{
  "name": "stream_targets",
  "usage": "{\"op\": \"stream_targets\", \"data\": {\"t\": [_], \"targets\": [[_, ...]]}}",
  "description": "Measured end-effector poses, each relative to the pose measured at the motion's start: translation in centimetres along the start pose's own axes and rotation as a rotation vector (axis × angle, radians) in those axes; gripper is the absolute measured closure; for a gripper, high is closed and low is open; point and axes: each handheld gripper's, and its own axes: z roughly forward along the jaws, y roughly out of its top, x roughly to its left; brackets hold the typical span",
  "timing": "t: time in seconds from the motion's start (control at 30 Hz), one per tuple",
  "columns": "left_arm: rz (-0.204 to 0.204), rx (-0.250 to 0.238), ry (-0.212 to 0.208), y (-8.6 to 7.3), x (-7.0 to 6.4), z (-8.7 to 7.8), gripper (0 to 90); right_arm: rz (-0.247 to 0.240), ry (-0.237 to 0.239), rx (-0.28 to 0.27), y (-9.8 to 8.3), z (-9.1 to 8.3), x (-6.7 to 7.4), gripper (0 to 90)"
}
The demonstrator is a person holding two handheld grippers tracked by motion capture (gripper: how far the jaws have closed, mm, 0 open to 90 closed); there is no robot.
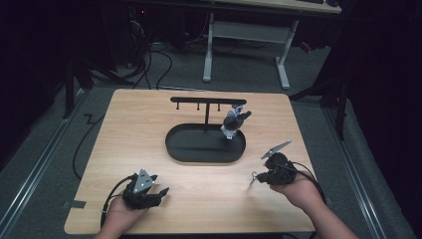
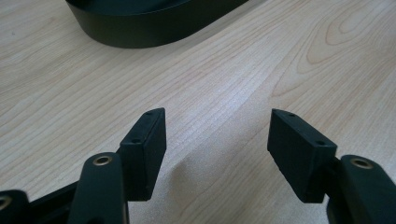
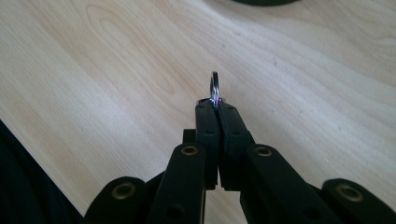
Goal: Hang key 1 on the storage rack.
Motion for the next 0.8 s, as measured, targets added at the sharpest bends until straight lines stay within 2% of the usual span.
{"op": "stream_targets", "data": {"t": [0.13,0.53,0.8], "targets": [[-0.003,-0.002,-0.006,-0.1,0.1,0.0,38.1,0.008,0.034,-0.016,0.7,0.0,0.1,89.0],[-0.010,-0.013,-0.003,0.0,0.3,-0.1,38.1,0.018,0.067,-0.028,2.3,0.1,0.1,89.1],[-0.009,-0.012,-0.003,0.1,0.3,-0.1,38.1,0.015,0.066,-0.050,3.1,-0.3,-0.2,89.0]]}}
